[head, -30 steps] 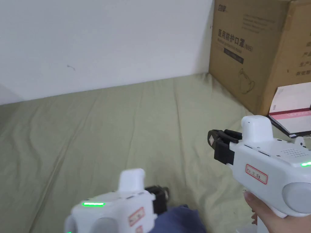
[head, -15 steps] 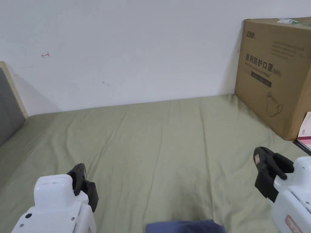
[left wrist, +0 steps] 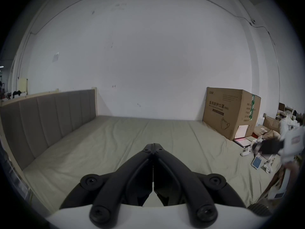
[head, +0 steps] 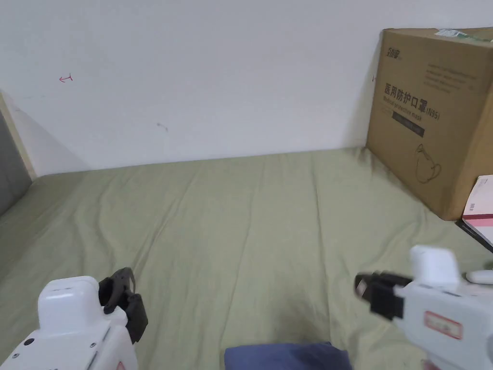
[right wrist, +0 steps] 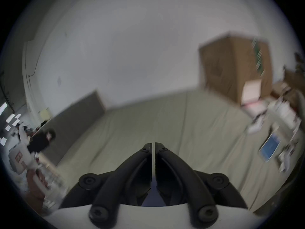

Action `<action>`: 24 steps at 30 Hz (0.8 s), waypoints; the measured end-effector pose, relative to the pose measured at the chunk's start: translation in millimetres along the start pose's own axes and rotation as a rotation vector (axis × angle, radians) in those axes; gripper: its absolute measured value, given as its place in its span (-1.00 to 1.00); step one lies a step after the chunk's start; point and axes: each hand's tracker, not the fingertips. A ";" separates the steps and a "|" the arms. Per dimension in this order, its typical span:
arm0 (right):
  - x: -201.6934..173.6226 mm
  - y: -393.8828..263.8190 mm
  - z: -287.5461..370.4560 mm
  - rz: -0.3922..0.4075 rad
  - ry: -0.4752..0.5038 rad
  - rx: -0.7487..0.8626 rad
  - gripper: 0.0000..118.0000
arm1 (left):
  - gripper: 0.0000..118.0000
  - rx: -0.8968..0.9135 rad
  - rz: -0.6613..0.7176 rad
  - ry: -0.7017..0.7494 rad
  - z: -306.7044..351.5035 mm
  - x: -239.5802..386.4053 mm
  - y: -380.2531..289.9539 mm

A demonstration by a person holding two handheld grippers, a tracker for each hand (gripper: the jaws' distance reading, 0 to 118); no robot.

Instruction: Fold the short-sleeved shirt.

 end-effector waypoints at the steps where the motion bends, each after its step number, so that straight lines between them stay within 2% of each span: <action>1: 7.8 -11.6 -28.3 -0.040 0.020 -0.174 -0.95 | -1.00 -0.037 0.021 -0.003 -3.0 -4.5 -4.1; 3: 18.7 -40.6 -68.7 -0.067 0.036 -0.374 -0.95 | -1.00 -0.113 0.061 -0.031 -10.9 -12.1 -13.2; 6: 26.3 -72.1 -101.1 0.025 -0.090 -0.470 -0.95 | -1.00 -0.266 0.102 -0.115 -26.0 -23.0 -31.7; 7: 30.7 -74.8 -107.6 0.010 -0.110 -0.489 -0.95 | -1.00 -0.334 0.136 -0.181 -34.2 -28.3 -39.4; 9: 38.8 -78.4 -115.1 -0.053 -0.109 -0.520 -0.95 | -1.00 -0.471 0.240 -0.305 -53.2 -39.8 -55.2; 10: 40.3 -74.3 -117.5 -0.072 -0.103 -0.518 -0.95 | -1.00 -0.560 0.331 -0.415 -67.0 -47.4 -66.6; 12: 37.9 -69.0 -123.0 -0.052 -0.105 -0.540 -0.95 | -0.99 -0.703 0.486 -0.546 -92.0 -57.9 -91.4; 13: 36.0 -68.8 -122.1 -0.019 -0.107 -0.557 -0.95 | -0.91 -0.745 0.557 -0.610 -102.7 -61.0 -104.9; 14: 34.2 -68.1 -122.1 0.006 -0.108 -0.558 -0.95 | -0.57 -0.781 0.602 -0.641 -111.7 -62.2 -116.4; 16: 34.1 -68.9 -120.8 0.024 -0.105 -0.552 -0.95 | 0.46 -0.830 0.626 -0.706 -128.8 -58.6 -135.2; 17: 33.8 -71.2 -118.4 0.022 -0.102 -0.548 -0.95 | 0.91 -0.855 0.635 -0.739 -137.9 -54.4 -144.9; 18: 35.9 -71.5 -117.8 0.014 -0.098 -0.544 -0.95 | 1.00 -0.867 0.668 -0.766 -145.7 -51.5 -153.6; 21: 42.8 -71.8 -116.4 -0.054 -0.080 -0.538 -0.95 | 1.00 -0.959 0.868 -0.859 -178.1 -36.6 -191.7; 24: 45.0 -71.5 -116.3 -0.064 -0.072 -0.541 -0.95 | 1.00 -1.042 0.892 -0.891 -192.7 -2.5 -224.2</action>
